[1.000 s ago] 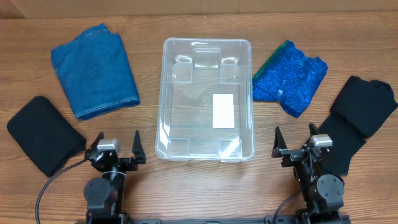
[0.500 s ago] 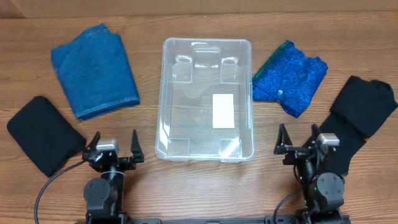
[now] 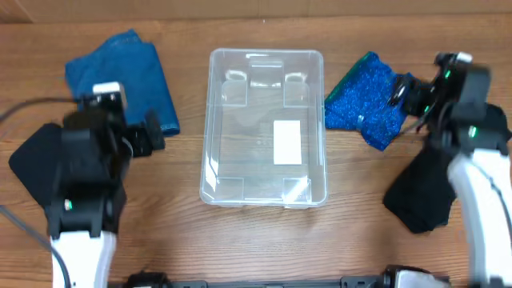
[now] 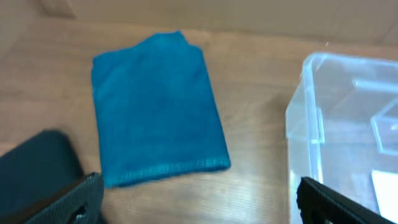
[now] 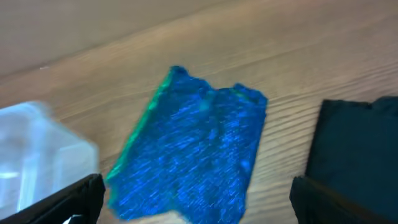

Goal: Pack container
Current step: 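Reach the right gripper to the sparkly blue cloth and grasp it, then carry the sparkly blue cloth with the right gripper into the bin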

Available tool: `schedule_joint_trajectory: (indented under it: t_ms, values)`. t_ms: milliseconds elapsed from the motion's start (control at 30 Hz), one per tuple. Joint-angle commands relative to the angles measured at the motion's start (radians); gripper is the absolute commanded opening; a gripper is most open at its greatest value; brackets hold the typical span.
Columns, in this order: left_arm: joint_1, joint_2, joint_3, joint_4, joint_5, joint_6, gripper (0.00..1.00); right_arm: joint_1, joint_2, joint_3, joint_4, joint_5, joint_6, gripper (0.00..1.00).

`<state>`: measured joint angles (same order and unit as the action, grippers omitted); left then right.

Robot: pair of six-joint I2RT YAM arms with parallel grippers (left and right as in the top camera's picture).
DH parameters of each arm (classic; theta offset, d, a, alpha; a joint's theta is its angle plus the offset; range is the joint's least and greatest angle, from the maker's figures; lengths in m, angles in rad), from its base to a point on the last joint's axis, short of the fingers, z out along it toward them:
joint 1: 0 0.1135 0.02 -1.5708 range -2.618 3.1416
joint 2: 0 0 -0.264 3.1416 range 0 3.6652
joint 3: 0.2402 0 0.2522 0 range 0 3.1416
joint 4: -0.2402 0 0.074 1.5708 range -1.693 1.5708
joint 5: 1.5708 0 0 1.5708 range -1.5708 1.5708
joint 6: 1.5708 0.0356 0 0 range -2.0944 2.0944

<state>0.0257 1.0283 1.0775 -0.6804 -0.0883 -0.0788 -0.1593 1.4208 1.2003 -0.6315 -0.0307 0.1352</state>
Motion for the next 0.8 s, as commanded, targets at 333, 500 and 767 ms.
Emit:
schedule_joint_trajectory:
  t_ms: [333, 500, 767]
  values:
    - [-0.006, 0.128, 0.117, -0.076, 0.071, -0.011, 1.0, -0.156, 0.585, 0.101, 0.082, -0.207, 0.131, 1.0]
    - [-0.007, 0.128, 0.117, -0.074, 0.071, -0.011, 1.0, -0.142, 0.653, 0.101, 0.091, -0.356, 0.124, 0.4]
    - [-0.006, 0.128, 0.116, -0.074, 0.071, -0.011, 1.0, -0.136, 0.421, 0.164, 0.085, -0.462, 0.123, 0.04]
